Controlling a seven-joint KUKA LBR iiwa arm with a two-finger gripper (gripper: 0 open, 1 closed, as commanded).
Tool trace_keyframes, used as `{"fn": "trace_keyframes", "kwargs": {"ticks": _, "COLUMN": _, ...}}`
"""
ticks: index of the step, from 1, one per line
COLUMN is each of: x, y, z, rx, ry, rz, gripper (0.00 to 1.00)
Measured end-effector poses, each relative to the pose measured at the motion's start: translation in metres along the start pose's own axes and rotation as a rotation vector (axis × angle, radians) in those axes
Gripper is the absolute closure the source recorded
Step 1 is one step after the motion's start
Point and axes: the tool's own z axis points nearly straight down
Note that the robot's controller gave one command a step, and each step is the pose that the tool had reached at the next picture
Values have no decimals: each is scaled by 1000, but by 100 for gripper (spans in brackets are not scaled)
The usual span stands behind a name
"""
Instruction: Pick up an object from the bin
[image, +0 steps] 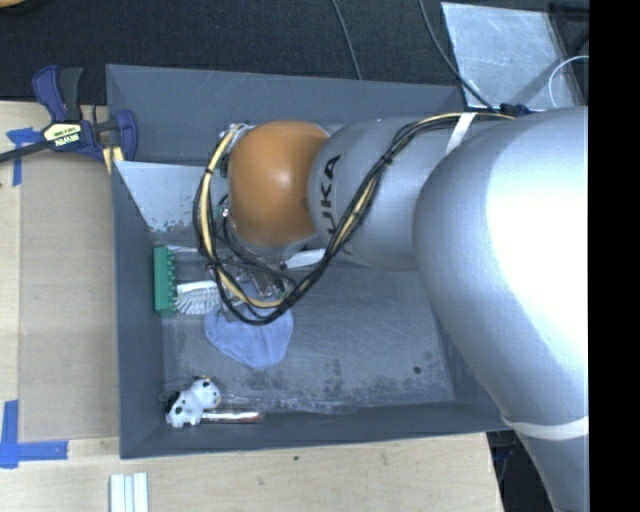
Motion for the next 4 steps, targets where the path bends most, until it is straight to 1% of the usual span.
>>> {"fn": "trace_keyframes", "kwargs": {"ticks": 1, "x": 0, "y": 0, "z": 0, "rx": 0, "ry": 0, "rz": 0, "gripper": 100}}
{"fn": "trace_keyframes", "kwargs": {"ticks": 2, "x": 2, "y": 0, "z": -18, "rx": 0, "ry": 6, "rz": 0, "gripper": 100}}
{"fn": "trace_keyframes", "kwargs": {"ticks": 3, "x": 2, "y": 0, "z": -50, "rx": 0, "ry": 9, "rz": 1, "gripper": 100}}
{"fn": "trace_keyframes", "kwargs": {"ticks": 4, "x": 0, "y": 0, "z": -86, "rx": 0, "ry": 2, "rz": 1, "gripper": 100}}
